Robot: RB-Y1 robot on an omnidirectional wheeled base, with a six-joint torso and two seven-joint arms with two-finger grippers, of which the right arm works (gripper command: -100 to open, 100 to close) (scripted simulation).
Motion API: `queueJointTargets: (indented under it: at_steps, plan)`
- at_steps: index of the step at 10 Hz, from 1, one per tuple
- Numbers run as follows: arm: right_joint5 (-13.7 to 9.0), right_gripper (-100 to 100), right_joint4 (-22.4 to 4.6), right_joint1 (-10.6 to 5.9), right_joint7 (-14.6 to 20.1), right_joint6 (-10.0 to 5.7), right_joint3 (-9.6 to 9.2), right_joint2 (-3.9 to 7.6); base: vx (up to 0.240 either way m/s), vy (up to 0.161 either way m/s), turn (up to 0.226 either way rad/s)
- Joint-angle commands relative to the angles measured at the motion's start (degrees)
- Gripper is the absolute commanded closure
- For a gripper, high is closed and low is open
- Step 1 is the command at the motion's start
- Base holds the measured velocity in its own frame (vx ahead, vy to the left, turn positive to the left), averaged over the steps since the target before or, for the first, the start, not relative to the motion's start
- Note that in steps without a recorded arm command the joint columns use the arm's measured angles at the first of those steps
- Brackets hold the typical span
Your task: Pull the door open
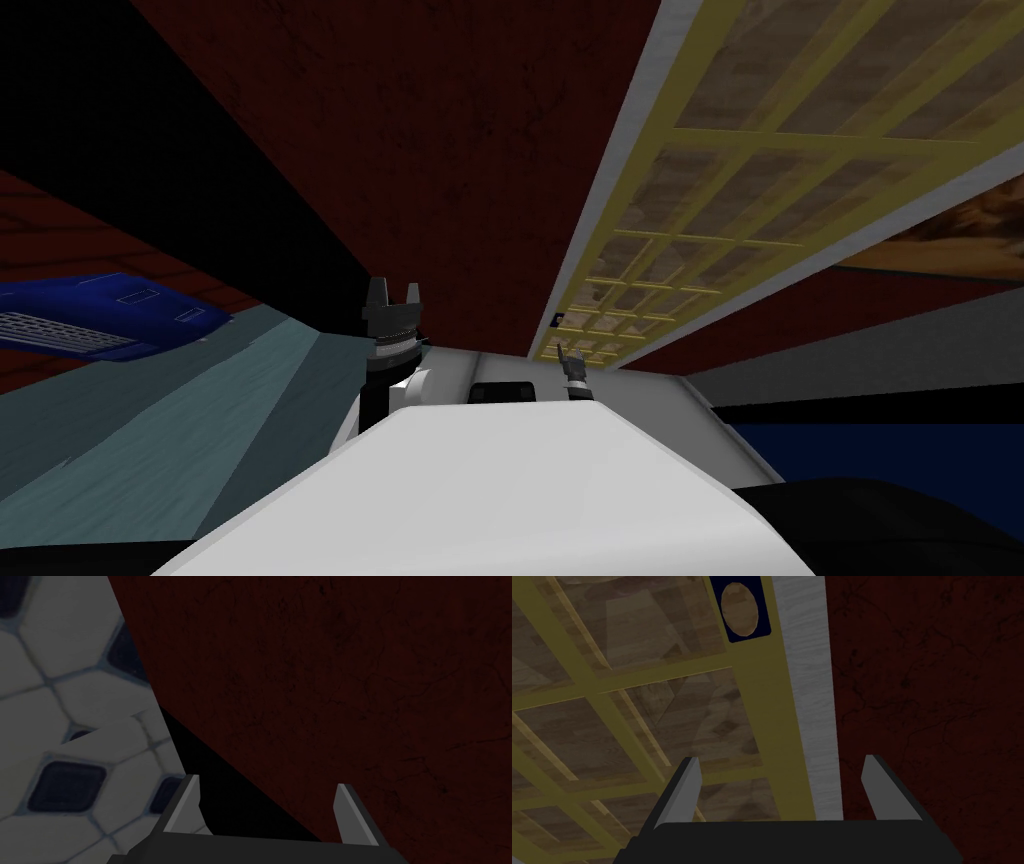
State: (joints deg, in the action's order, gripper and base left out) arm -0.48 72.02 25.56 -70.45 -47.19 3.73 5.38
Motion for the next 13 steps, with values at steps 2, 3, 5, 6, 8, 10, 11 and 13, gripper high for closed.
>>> queueJointTargets:
  at_steps: [2, 3, 5, 6, 8, 10, 11, 13]
  plan:
    - [-0.18, -100, -2.78, 0.06, -3.87, -1.23, -0.07, -0.26, 0.063, -0.059, 0.091]
    - [-0.25, -100, -3.66, 0.03, -5.0, -1.57, -0.07, -0.3, 0.048, -0.069, 0.074]
    - [-0.39, -100, -5.41, -0.02, -7.27, -2.24, -0.06, -0.39, 0.064, -0.069, 0.068]
    - [-0.46, -100, -6.17, -0.04, -8.26, -2.53, -0.06, -0.43, 0.052, -0.056, 0.082]
    - [-0.61, -100, -8.0, -0.09, -10.63, -3.23, -0.06, -0.56, 0.062, -0.065, 0.079]
    - [-0.74, -100, -9.66, -0.14, -12.77, -3.86, -0.05, -0.68, 0.052, -0.067, 0.061]
    - [-0.69, -100, -9.0, 0.02, -11.95, -3.64, -0.08, -0.65, 0.023, -0.032, 0.016]
    - [-1.66, -100, -11.37, -0.9, -10.65, -4.51, 1.45, 1.18, 0.173, 0.056, 0.14]
